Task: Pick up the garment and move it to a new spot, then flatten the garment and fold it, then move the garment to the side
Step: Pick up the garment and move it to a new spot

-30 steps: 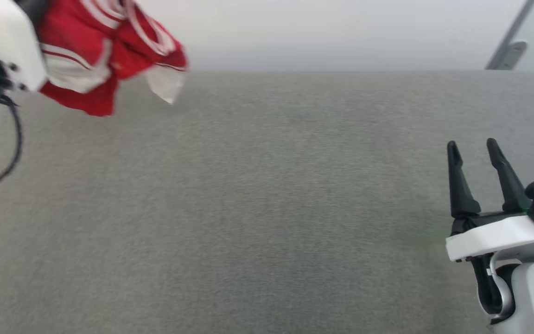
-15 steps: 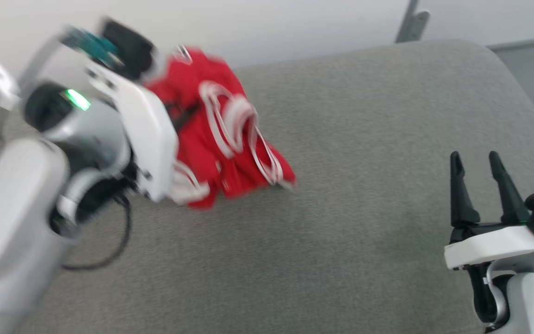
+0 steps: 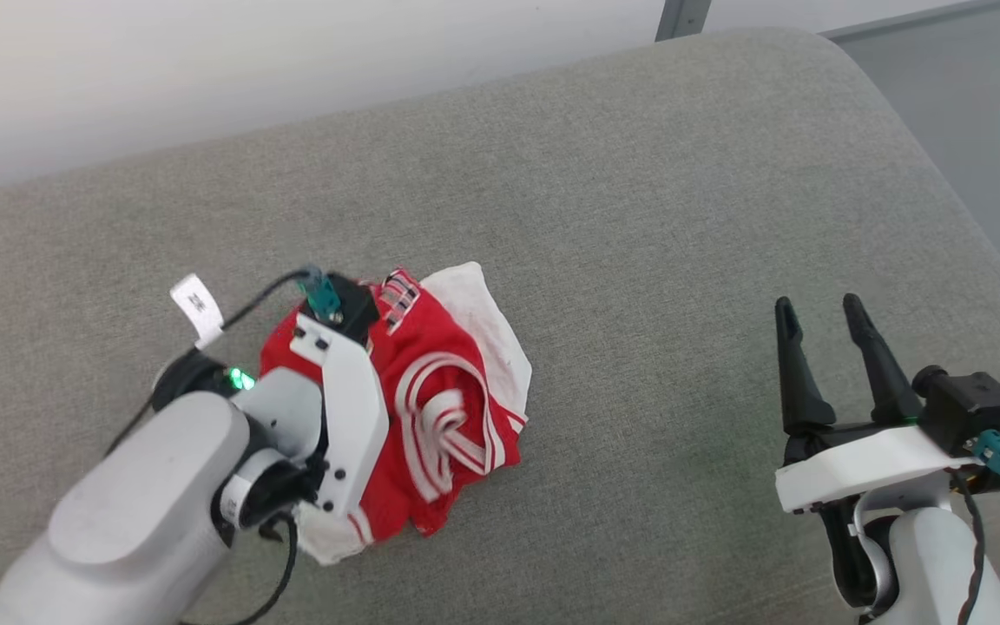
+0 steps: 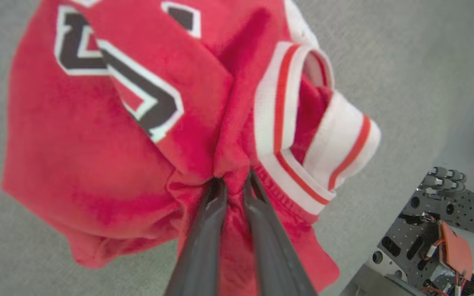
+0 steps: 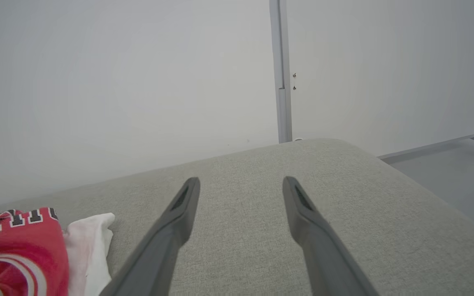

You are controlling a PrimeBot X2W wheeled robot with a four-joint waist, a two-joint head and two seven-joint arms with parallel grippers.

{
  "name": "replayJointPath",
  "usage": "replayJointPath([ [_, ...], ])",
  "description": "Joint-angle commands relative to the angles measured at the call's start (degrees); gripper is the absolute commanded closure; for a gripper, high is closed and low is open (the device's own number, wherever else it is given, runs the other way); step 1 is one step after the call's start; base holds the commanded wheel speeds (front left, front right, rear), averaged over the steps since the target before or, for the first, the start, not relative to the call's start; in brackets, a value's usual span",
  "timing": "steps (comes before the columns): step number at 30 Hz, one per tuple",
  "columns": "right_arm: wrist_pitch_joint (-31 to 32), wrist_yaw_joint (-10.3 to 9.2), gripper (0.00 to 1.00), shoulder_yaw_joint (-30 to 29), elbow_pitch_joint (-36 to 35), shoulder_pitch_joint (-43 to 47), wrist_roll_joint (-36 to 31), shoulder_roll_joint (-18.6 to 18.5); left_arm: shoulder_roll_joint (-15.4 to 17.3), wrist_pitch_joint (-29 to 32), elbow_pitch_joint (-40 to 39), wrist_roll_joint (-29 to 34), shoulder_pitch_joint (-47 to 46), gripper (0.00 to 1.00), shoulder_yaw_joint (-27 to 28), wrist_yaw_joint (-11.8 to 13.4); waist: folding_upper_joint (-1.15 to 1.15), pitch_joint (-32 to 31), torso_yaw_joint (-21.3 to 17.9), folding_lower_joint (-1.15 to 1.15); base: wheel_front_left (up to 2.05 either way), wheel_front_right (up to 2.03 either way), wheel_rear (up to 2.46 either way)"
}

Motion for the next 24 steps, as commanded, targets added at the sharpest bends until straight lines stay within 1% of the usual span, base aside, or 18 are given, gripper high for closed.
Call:
replayJointPath([
  [1, -0.44, 0.00, 0.00, 0.24, 0.41, -0.57, 0.36, 0.17, -0.48, 0.22, 1.61, 0.66, 0.95, 1.00, -0.72, -0.69, 0.00, 0.15, -0.11, 0.00, 0.00, 0.00, 0.00],
  [5, -0.87, 0.00, 0.00, 0.57, 1.32, -0.95, 0.45, 0.26, -2.39, 0.79, 8.05, 0.63, 1.00, 1.00, -2.32, -1.42, 0.00, 0.28, 0.10, 0.00, 0.00, 0.00, 0.00],
  [8, -1.03, 0.00, 0.00, 0.80, 1.89, -1.13, 0.48, 0.23, -3.96, 0.28, 11.90, 0.88, 0.36, 1.00, -3.28, -2.64, 0.00, 0.09, 0.56, 0.00, 0.00, 0.00, 0.00],
  [11, -1.15, 0.00, 0.00, 0.74, 2.20, -1.16, 0.50, -0.10, -5.51, -0.76, 13.93, -0.63, -0.20, 1.00, -2.49, -3.33, 0.00, -0.41, 1.31, 0.00, 0.00, 0.00, 0.00],
  [12, -1.20, 0.00, 0.00, 0.68, 2.29, -1.13, 0.50, -0.25, -5.72, -1.47, 13.94, -0.73, -0.76, 0.98, -2.17, -3.75, 0.00, -0.65, 1.60, 0.00, 0.00, 0.00, 0.00],
  [13, -1.25, 0.00, 0.00, 0.59, 2.34, -1.03, 0.46, -0.35, -5.71, -1.95, 13.89, -0.74, -1.22, 0.71, -1.98, -4.12, 0.00, -0.88, 1.94, 0.00, 0.00, 0.00, 0.00],
  [14, -1.29, 0.00, 0.00, 0.60, 2.39, -0.92, 0.45, -0.41, -5.63, -2.71, 13.74, -1.00, -1.44, 0.18, -1.50, -4.22, 0.00, -1.13, 2.25, 0.00, 0.00, 0.00, 0.00],
  [15, -1.30, 0.00, 0.00, 0.55, 2.41, -0.79, 0.45, -0.52, -5.69, -3.20, 13.47, -1.50, -1.57, 0.00, -1.05, -4.42, 0.00, -1.38, 2.59, 0.00, 0.00, 0.00, 0.00],
  [20, -1.30, 0.00, 0.00, 0.18, 2.32, -0.17, 0.45, -1.02, -4.18, -7.07, 10.10, -1.79, -1.50, 0.00, 0.81, -5.18, 0.00, -2.64, 4.58, 0.00, 0.00, 0.00, 0.00],
  [24, -0.94, 0.00, 0.00, -0.21, 1.96, 0.21, 0.55, -1.47, -1.89, -10.34, 6.62, -1.61, -0.27, 0.00, 2.55, -5.26, 0.00, -3.46, 6.50, 0.00, 0.00, 0.00, 0.00],
])
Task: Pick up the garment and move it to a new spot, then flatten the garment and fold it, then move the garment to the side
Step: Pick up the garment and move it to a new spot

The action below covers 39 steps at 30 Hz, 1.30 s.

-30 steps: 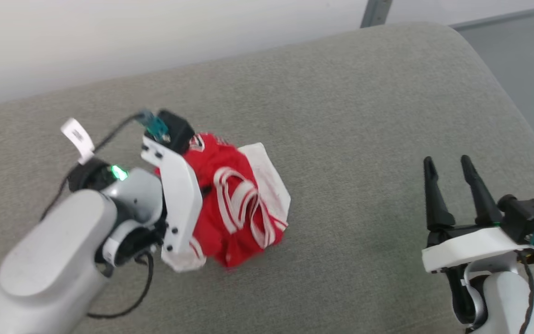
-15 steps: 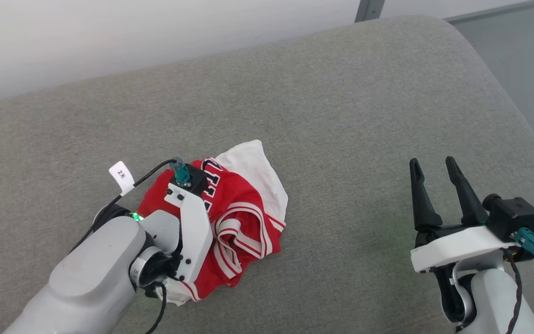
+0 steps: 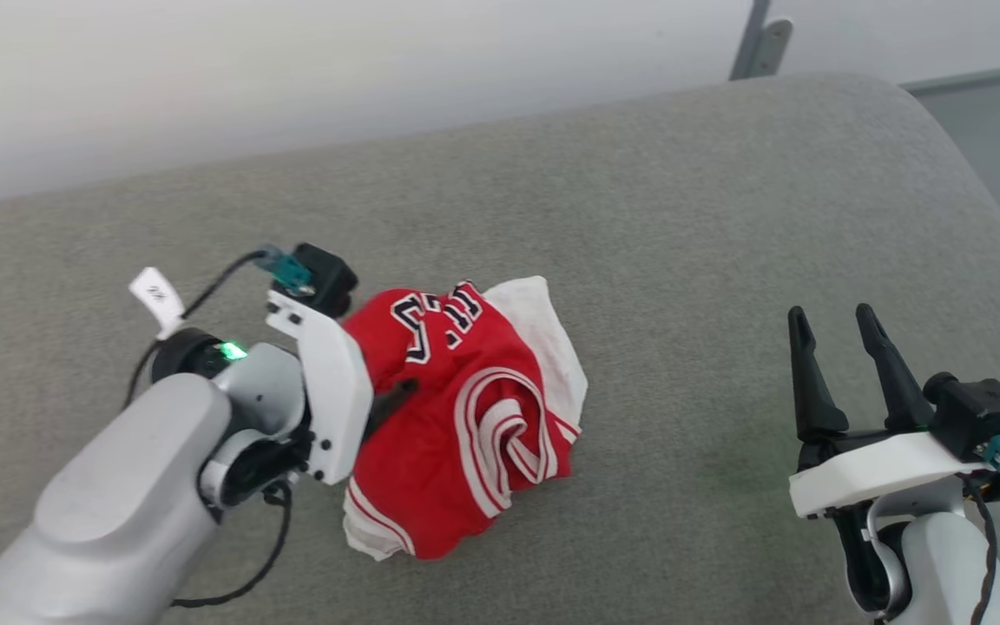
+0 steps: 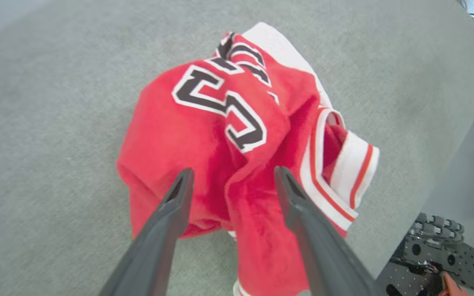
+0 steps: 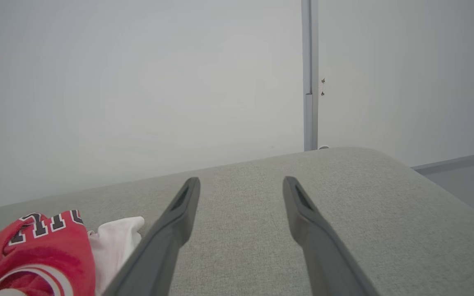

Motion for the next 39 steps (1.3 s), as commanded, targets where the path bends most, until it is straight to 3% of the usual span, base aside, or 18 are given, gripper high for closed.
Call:
replayJointPath([
  [1, -0.05, 0.00, 0.00, -0.05, -0.29, 0.21, 0.08, -0.17, 0.45, -0.59, -0.36, 0.10, 0.64, 0.00, 0.36, -0.08, 0.00, -0.54, 0.88, 0.00, 0.00, 0.00, 0.00],
  [6, 0.34, 0.00, 0.00, -0.06, -0.60, 0.93, 0.15, -0.75, 3.44, -6.43, -3.89, 0.52, 3.27, 0.00, 2.80, 0.00, 0.00, -1.67, 3.44, 0.00, 0.00, 0.00, 0.00],
  [13, 0.49, 0.00, 0.00, -1.04, -1.02, 1.69, -0.03, -1.13, 6.17, -19.89, -7.73, 0.21, 9.37, 0.00, 8.18, 1.08, 0.00, -3.46, 6.70, 0.00, 0.00, 0.00, 0.00],
  [23, 1.04, 0.00, 0.00, -1.78, -0.91, 3.71, -0.34, -1.27, 9.72, -41.13, -9.73, 0.51, 22.96, 0.00, 17.09, 5.47, 0.00, -6.49, 11.21, 0.00, 0.00, 0.00, 0.00],
  [32, 1.08, 0.00, 0.00, -2.43, -1.17, 4.92, -0.33, -1.21, 10.36, -49.63, -12.04, -0.04, 32.01, 0.00, 22.16, 8.01, 0.00, -7.52, 13.83, 0.00, 0.00, 0.00, 0.00],
  [39, 1.01, 0.00, 0.00, -2.88, -1.08, 5.80, 0.00, -1.00, 7.58, -51.22, -13.58, 0.90, 38.60, 0.00, 28.16, 7.88, 0.00, -8.07, 14.58, 0.00, 0.00, 0.00, 0.00],
])
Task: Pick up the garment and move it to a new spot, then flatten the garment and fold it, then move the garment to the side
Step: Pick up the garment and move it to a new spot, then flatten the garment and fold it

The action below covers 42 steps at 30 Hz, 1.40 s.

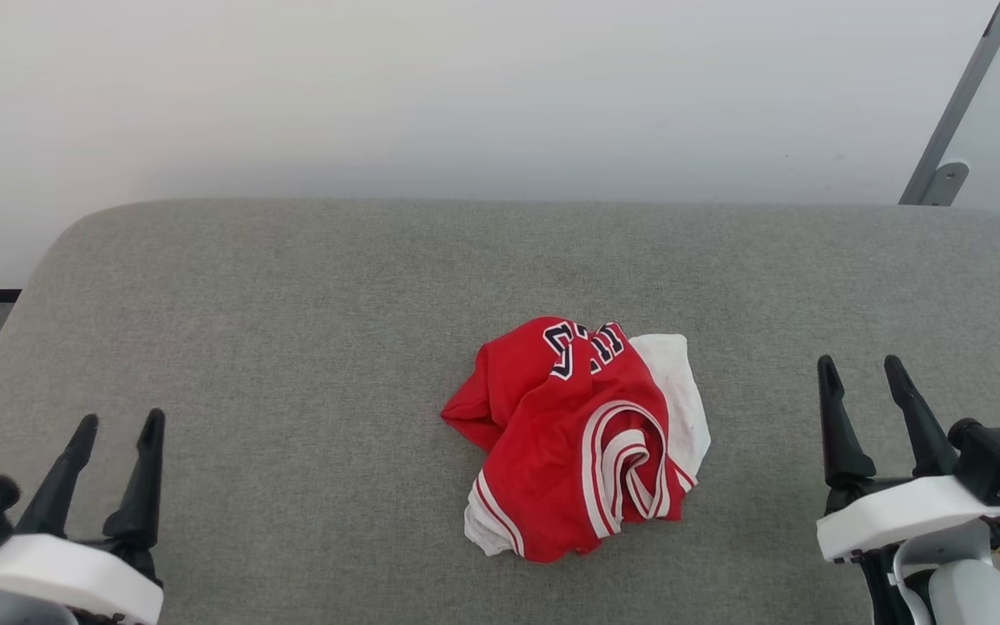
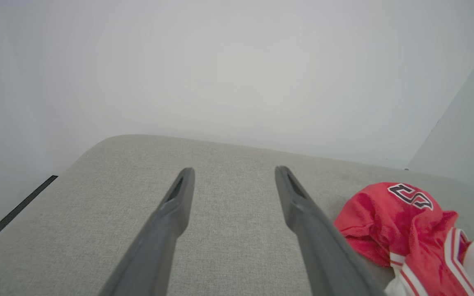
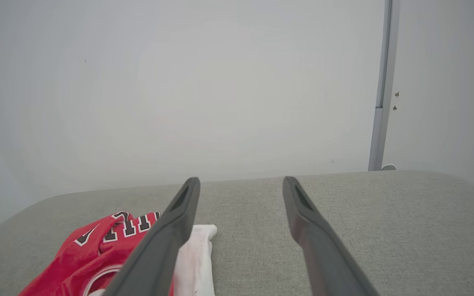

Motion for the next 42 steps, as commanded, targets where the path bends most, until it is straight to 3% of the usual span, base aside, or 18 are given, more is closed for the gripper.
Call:
replayJointPath([
  [1, -0.13, 0.00, 0.00, -0.16, -0.02, 0.69, 0.21, 0.07, -1.20, -0.48, -0.83, 0.84, 1.84, 0.00, 2.43, -0.19, 0.00, -0.16, 0.10, 0.00, 0.00, 0.00, 0.00],
  [6, -0.17, 0.00, 0.00, -0.19, -0.03, 1.12, 0.30, 0.16, -4.32, -0.51, -2.25, 3.26, 5.75, 0.00, 7.37, -1.21, 0.00, -0.29, 0.02, 0.00, 0.00, 0.00, 0.00],
  [15, 0.32, 0.00, 0.00, -0.48, -0.52, 1.89, 0.23, 0.09, -10.95, -0.50, -3.42, 9.27, 10.96, 0.00, 15.74, -5.97, 0.00, -0.48, -0.08, 0.00, 0.00, 0.00, 0.00],
  [25, 0.78, 0.00, 0.00, -1.10, -1.22, 2.56, 0.30, -0.04, -18.16, -0.51, -3.27, 13.71, 13.38, 0.00, 21.17, -9.96, 0.00, -0.64, 0.19, 0.00, 0.00, 0.00, 0.00],
  [33, 1.16, 0.00, 0.00, -1.25, -1.56, 2.97, 0.17, 0.07, -21.05, -0.51, -3.05, 15.56, 14.04, 0.00, 22.30, -11.25, 0.00, -1.00, 0.60, 0.00, 0.00, 0.00, 0.00],
  [42, 1.55, 0.00, 0.00, -1.28, -2.02, 3.41, 0.30, 0.01, -21.43, -0.51, -3.25, 15.89, 14.29, 0.00, 20.64, -11.50, 0.00, -1.48, 1.08, 0.00, 0.00, 0.00, 0.00],
])
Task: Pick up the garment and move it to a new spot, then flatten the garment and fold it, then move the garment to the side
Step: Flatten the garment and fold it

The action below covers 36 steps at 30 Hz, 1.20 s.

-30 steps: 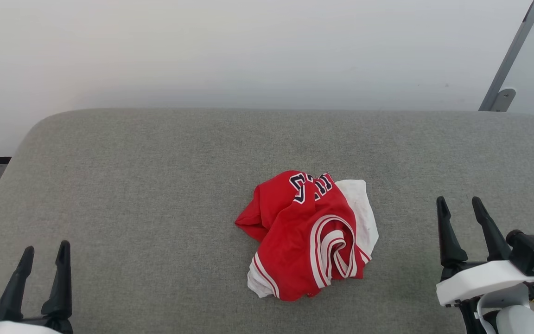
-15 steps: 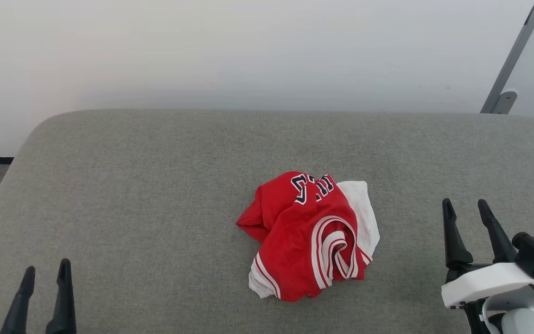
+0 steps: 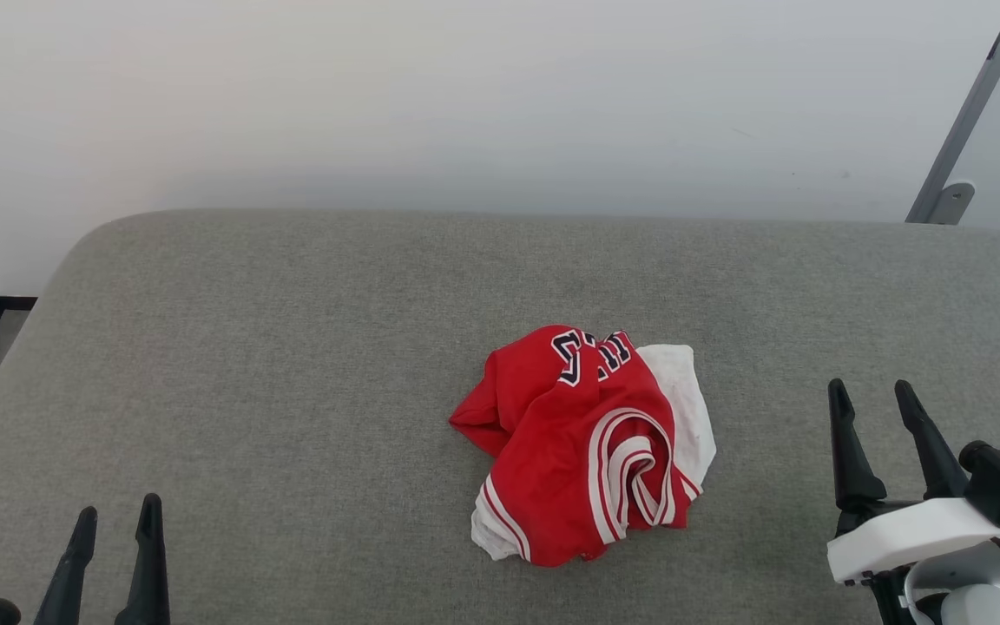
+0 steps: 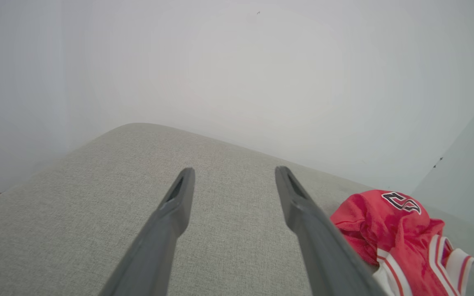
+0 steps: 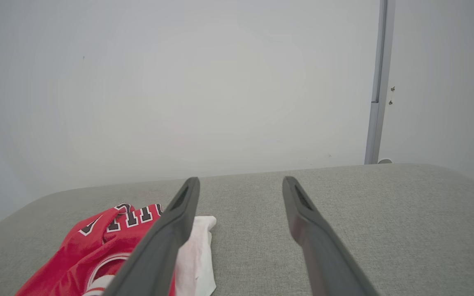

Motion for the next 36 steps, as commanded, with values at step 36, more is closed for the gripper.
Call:
replayJointPath([
  [36, 41.95, -0.01, 0.00, 25.29, 30.51, -27.35, 5.01, -14.75, -0.40, -0.29, 3.13, -2.55, -10.68, 0.00, -12.36, -0.27, 0.00, 10.74, 13.06, 0.00, 0.00, 0.00, 0.00],
])
